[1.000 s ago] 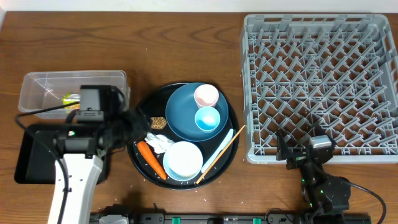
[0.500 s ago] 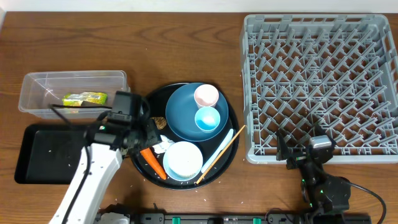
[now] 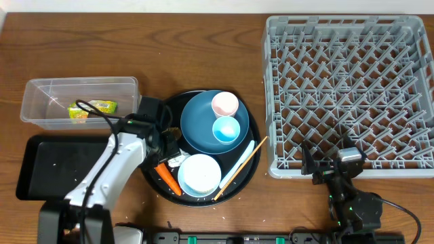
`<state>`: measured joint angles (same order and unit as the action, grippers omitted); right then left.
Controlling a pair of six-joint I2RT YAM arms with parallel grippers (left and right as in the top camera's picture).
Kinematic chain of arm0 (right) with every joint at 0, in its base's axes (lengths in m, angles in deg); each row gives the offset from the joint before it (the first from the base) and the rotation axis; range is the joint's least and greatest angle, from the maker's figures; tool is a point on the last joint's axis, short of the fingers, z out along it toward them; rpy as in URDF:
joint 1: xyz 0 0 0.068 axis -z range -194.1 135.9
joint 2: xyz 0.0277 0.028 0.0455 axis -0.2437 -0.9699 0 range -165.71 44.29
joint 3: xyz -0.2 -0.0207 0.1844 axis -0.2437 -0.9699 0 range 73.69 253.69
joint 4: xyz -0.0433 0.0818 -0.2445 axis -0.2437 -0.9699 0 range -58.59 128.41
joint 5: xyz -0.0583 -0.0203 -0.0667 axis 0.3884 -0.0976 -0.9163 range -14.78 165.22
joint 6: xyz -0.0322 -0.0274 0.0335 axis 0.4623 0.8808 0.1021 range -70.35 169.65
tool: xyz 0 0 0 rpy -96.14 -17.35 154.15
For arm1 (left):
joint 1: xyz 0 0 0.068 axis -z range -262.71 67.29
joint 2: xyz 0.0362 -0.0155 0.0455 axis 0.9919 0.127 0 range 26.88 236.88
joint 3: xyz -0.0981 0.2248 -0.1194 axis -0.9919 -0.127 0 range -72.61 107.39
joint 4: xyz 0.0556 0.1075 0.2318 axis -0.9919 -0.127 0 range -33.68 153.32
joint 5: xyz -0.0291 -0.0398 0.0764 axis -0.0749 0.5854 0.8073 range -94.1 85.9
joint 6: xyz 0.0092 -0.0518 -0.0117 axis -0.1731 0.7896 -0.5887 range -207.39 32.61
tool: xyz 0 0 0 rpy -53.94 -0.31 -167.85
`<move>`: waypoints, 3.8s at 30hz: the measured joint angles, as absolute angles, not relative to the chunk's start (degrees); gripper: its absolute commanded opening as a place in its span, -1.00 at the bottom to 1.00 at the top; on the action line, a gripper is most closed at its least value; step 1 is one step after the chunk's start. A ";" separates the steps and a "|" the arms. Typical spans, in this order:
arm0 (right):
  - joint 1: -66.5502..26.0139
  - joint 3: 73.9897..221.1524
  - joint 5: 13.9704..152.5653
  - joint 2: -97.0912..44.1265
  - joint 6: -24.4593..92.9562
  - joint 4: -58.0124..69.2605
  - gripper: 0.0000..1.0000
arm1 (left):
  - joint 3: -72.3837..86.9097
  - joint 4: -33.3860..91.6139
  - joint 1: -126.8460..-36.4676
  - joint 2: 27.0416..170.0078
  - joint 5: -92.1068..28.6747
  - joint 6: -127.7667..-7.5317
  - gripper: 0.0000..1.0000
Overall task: Sort waste into correct bins and load items into the dishwasher rack
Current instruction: 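Reach the left gripper down to the crumpled white tissue and grasp it, then carry the tissue left and release it into the clear bin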
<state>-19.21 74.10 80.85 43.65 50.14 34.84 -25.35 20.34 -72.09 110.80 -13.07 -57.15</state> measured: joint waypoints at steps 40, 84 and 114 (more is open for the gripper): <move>-19.21 74.10 80.85 43.65 50.14 34.84 0.98 | -25.94 25.91 -71.77 114.53 -13.09 -55.64 -0.10; -19.21 74.10 80.83 43.65 50.14 34.84 0.98 | -3.47 32.84 -100.79 113.46 -8.18 -59.14 -0.88; -19.21 74.10 80.85 43.65 50.12 34.86 0.99 | -2.46 7.44 -80.44 99.24 -15.56 -62.06 -0.03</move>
